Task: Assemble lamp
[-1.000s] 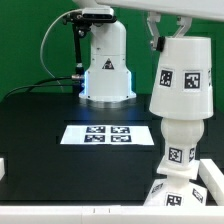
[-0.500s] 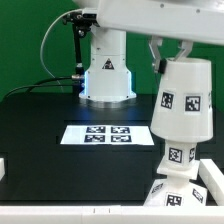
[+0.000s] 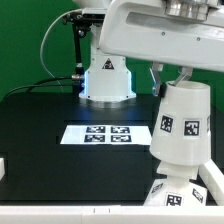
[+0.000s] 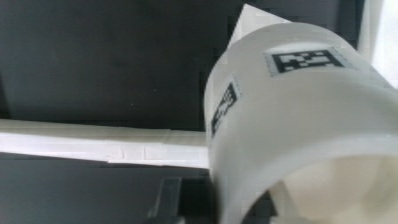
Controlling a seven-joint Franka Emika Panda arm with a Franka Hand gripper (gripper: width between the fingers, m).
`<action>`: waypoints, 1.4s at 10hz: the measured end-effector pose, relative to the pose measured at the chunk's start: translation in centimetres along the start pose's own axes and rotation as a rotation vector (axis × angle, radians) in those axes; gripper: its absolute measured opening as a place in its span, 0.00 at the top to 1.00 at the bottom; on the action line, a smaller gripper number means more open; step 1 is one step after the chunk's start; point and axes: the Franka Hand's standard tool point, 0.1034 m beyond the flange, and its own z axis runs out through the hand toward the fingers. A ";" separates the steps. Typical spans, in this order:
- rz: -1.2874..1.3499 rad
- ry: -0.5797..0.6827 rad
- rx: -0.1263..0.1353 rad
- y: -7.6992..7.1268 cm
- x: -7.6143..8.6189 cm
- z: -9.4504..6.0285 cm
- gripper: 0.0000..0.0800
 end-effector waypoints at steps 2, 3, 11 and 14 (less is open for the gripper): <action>0.000 -0.002 -0.001 0.0 0.0 0.1 0.95; 0.000 -0.002 -0.001 0.0 0.0 0.1 0.94; -0.036 -0.014 0.059 3.2 -0.1 -7.2 0.15; -0.037 -0.016 0.058 3.1 -0.1 -6.9 0.13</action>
Offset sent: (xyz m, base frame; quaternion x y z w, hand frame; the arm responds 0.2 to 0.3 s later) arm 0.0000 0.0000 0.0000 0.0000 0.0000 0.0000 1.0000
